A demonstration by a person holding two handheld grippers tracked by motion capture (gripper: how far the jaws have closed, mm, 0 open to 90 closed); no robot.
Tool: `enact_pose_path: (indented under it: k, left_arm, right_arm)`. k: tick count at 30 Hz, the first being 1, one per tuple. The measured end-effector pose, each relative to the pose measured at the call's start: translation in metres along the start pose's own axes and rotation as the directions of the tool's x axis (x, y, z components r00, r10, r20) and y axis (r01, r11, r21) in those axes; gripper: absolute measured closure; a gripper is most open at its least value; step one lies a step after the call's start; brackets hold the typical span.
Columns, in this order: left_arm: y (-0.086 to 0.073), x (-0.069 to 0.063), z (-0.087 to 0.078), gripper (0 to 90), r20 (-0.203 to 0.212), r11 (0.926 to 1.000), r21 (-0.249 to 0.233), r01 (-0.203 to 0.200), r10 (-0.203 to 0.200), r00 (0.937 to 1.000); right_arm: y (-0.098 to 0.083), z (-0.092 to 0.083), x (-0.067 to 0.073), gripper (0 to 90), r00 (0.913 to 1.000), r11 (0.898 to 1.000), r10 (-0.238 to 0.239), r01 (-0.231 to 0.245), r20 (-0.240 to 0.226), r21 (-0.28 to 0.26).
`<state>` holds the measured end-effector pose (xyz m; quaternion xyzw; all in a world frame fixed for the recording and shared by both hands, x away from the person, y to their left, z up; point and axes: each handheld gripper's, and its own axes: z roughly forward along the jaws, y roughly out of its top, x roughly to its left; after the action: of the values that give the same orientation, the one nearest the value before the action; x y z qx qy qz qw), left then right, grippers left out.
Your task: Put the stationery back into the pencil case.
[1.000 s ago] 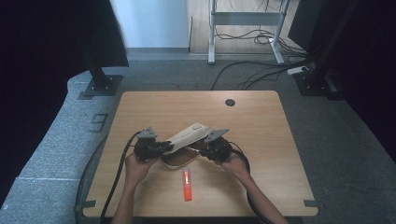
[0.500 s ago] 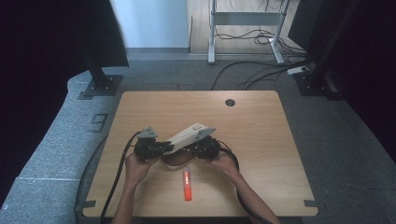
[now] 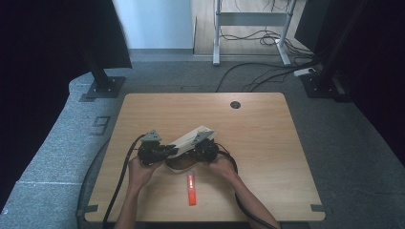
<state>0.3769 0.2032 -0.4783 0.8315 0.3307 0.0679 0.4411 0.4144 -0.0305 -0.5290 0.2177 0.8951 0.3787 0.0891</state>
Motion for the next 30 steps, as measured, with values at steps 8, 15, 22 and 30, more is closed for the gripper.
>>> enact_pose_path:
  k: [8,15,22,30]
  left_arm:
    - [0.0,0.001,0.0,76.8,0.006,1.0,0.001,0.004,-0.004,1.0]
    - [-0.001,0.001,0.0,76.6,0.007,1.0,0.003,0.003,-0.003,1.0]
    - [-0.001,0.002,0.0,76.5,0.008,1.0,0.004,0.004,-0.004,1.0]
    - [-0.001,0.002,0.001,76.5,0.01,1.0,0.004,0.006,-0.007,0.9999]
  right_arm:
    - [-0.001,-0.006,-0.003,66.0,0.9996,1.0,0.027,-0.027,0.001,-0.005]
    - [-0.01,-0.021,-0.007,61.4,0.999,0.999,0.045,-0.045,0.004,0.008]
    - [-0.026,-0.036,-0.011,60.9,0.9975,0.997,0.071,-0.071,0.01,0.019]
    - [-0.045,-0.041,-0.012,69.2,0.9962,0.996,0.087,-0.087,0.004,0.036]
